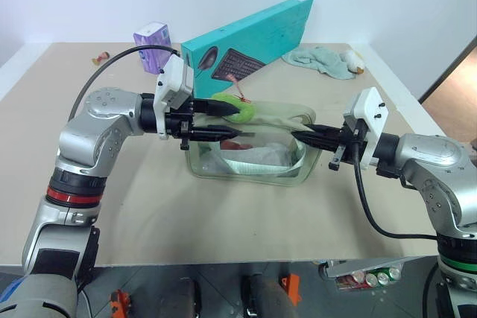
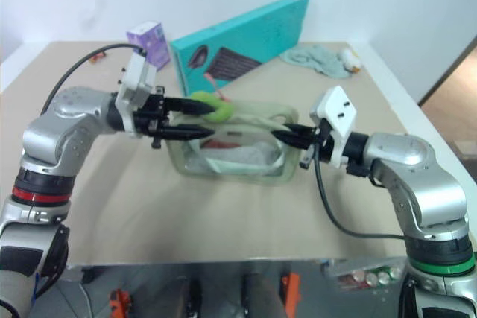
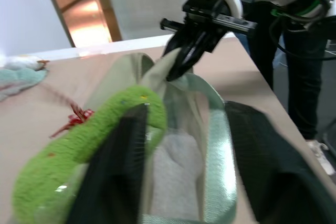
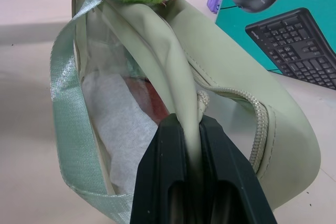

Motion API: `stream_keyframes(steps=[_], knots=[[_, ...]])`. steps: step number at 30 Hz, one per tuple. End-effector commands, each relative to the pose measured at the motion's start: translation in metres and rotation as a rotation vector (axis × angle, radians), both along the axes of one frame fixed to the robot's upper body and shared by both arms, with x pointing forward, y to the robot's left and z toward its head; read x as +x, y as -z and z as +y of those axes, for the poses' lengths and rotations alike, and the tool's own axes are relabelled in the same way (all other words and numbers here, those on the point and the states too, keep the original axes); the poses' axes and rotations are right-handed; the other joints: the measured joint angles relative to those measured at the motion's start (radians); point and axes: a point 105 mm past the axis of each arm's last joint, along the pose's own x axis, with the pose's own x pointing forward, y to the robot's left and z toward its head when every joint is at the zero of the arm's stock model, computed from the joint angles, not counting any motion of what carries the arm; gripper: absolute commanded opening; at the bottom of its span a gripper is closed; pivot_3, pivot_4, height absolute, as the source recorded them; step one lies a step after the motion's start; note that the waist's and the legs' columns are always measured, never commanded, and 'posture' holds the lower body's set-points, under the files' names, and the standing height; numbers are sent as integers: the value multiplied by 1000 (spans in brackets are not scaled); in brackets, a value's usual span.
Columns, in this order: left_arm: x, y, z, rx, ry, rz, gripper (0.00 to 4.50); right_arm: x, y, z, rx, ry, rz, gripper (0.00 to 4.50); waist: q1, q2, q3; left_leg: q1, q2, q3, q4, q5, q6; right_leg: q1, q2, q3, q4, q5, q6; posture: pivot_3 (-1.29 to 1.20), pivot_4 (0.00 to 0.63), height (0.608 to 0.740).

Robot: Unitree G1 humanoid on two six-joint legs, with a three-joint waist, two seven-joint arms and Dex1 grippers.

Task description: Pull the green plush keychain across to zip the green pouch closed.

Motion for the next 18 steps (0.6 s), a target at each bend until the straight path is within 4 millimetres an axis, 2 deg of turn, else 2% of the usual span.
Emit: stream_keyframes(steps=[1,5,8,9,12,14,18], knots=[[-11,-10,6,48,36,-32,3625,-3,-13,3,-8,-25,-58,0,0,0,0,0,0,0,0,0,0,0,0,0,0,0,0,0,150,740],[-10,-15,27,73,-22,-2,3625,-3,-12,3,-11,-26,-55,0,0,0,0,0,0,0,0,0,0,0,0,0,0,0,0,0,150,740],[-5,-27,42,17,-109,-6,3625,-3,-12,2,-11,-28,-54,0,0,0,0,0,0,0,0,0,0,0,0,0,0,0,0,0,150,740],[1,-28,52,-4,-176,-3,3625,-3,-12,2,-11,-29,-54,0,0,0,0,0,0,0,0,0,0,0,0,0,0,0,0,0,150,740],[16,-14,76,-34,-335,4,3625,-3,-11,2,-11,-33,-52,0,-2,0,0,1,0,1,0,0,0,0,0,1,0,0,0,0,150,740],[15,-1,79,-27,-352,19,3625,-3,-11,2,-11,-36,-52,0,-1,0,0,1,1,0,0,0,0,0,0,0,0,0,0,0,150,740],[17,11,85,-57,-414,54,3625,-2,-11,3,-13,-41,-52,0,1,-1,0,0,1,0,1,0,0,0,-1,0,0,0,0,0,150,740]])
